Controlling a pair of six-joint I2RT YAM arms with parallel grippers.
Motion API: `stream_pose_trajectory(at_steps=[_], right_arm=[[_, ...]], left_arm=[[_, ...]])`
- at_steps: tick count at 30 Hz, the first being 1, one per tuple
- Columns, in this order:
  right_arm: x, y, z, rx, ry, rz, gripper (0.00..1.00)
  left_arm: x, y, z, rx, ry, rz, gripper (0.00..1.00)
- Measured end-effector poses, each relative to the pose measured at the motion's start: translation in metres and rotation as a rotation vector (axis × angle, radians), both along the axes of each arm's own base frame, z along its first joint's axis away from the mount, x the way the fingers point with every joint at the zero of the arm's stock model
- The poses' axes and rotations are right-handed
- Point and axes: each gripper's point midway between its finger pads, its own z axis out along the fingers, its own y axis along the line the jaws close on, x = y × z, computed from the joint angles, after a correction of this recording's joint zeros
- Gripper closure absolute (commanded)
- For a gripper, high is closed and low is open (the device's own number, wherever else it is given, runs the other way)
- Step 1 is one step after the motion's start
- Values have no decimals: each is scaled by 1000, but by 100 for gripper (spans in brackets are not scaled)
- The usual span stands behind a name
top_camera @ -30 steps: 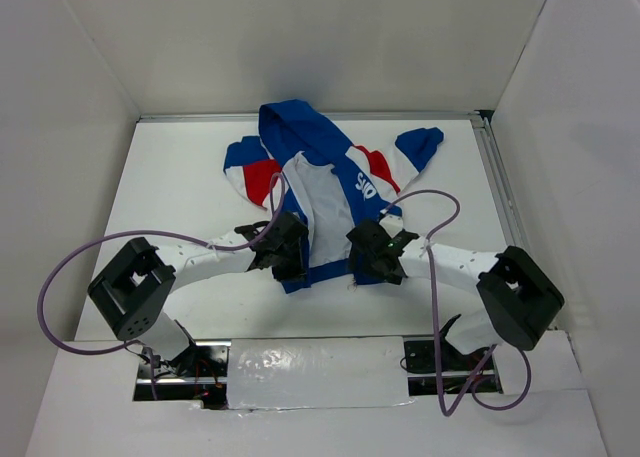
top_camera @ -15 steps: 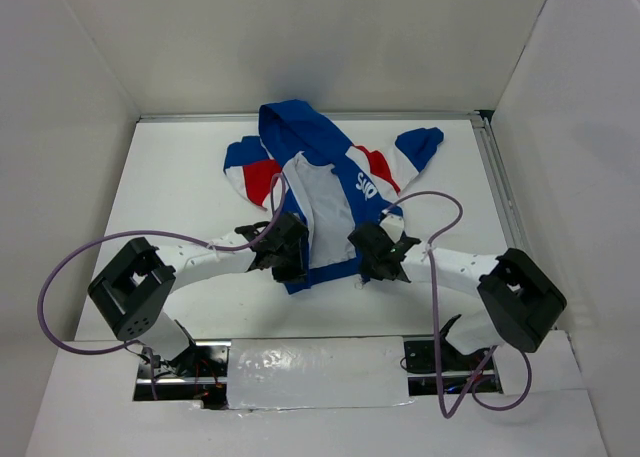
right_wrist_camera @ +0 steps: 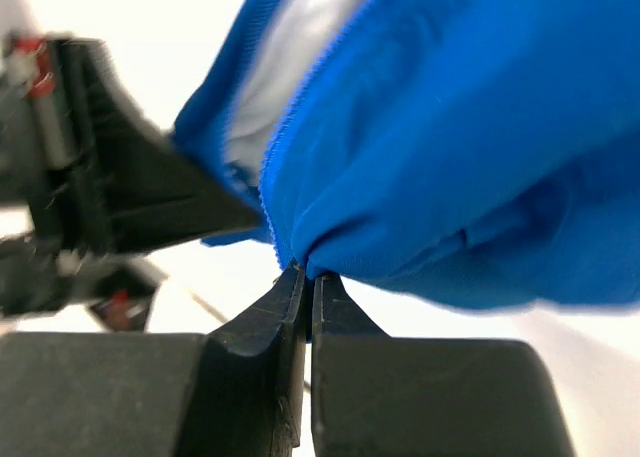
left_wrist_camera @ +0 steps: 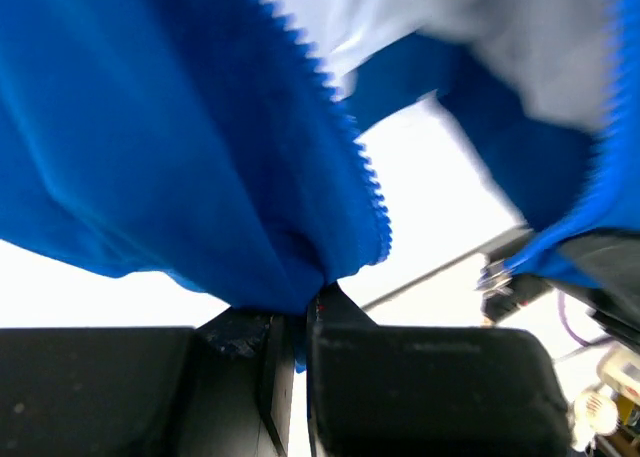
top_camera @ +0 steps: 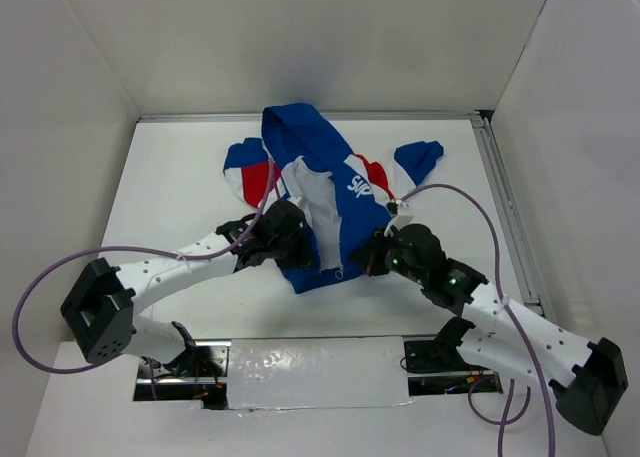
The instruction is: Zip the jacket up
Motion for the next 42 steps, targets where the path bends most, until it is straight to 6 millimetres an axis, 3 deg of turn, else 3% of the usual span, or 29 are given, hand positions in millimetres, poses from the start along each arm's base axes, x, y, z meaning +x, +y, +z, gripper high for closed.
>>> stream_pose_trajectory(at_steps=[6, 11, 28, 42], right_arm=[[-8, 2, 19, 105, -76, 68, 100], [-10, 5, 22, 123, -77, 89, 100], [-9, 9, 29, 182, -82, 81, 100], [-9, 10, 29, 195, -67, 75, 100]], left_arm=[[1, -16, 44, -91, -86, -33, 100], [-7, -21, 58, -122, -108, -53, 100], [-20, -21, 61, -170, 31, 98, 100], [-13, -20, 68, -192, 64, 217, 100]])
